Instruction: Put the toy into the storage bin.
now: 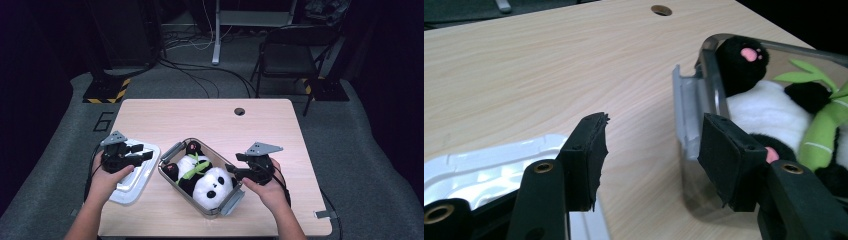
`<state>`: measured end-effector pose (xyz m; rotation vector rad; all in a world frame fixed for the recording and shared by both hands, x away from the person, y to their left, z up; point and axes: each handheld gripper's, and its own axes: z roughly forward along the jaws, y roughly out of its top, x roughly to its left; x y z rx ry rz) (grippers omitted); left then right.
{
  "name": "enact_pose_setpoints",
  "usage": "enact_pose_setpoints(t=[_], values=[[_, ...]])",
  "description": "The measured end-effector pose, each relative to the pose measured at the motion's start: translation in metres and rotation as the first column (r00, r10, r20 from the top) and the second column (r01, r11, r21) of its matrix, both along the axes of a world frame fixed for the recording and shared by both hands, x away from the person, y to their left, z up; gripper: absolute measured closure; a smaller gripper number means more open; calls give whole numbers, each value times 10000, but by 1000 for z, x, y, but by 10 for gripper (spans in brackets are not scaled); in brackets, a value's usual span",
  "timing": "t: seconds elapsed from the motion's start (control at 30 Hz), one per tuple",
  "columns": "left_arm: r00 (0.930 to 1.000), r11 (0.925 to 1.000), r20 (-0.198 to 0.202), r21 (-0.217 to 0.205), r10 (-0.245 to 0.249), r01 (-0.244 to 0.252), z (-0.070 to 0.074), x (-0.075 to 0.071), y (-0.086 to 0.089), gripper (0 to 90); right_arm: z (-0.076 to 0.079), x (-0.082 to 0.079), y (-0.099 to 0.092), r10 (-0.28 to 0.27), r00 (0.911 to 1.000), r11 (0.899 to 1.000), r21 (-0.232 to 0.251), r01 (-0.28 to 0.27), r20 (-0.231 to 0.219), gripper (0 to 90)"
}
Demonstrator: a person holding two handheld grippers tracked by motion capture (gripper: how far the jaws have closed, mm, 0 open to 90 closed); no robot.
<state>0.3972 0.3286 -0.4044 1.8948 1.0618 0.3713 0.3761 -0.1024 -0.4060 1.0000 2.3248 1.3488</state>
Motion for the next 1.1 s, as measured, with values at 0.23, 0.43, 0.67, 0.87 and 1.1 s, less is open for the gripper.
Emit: enact_pose_setpoints(t=[0.23, 0.43, 0.67, 0.87, 1.1], values=[[9968, 9962, 57, 366, 792, -794, -14, -2, 22, 446, -5, 3, 1, -47, 10000, 9997, -239, 46, -43, 428], [9916, 9917, -246, 233, 1272, -1266, -32, -1, 36, 519, -6, 3, 0, 16, 10000, 9996, -299, -17, -30, 452], [9800, 9800, -299, 394, 1965, -1953, -48, -1, 48, 496, -11, 4, 2, -17, 9998, 9995, -327, 11, -194, 462], [9663, 9632, -141, 852, 2570, -2550, -61, 2, 60, 467, -14, 4, 3, -19, 9997, 9992, -390, 10, -238, 468], [9587, 9572, -530, 943, 2794, -2737, -74, 5, 70, 450, -16, 5, 3, -14, 9995, 9993, -386, 2, -318, 470]])
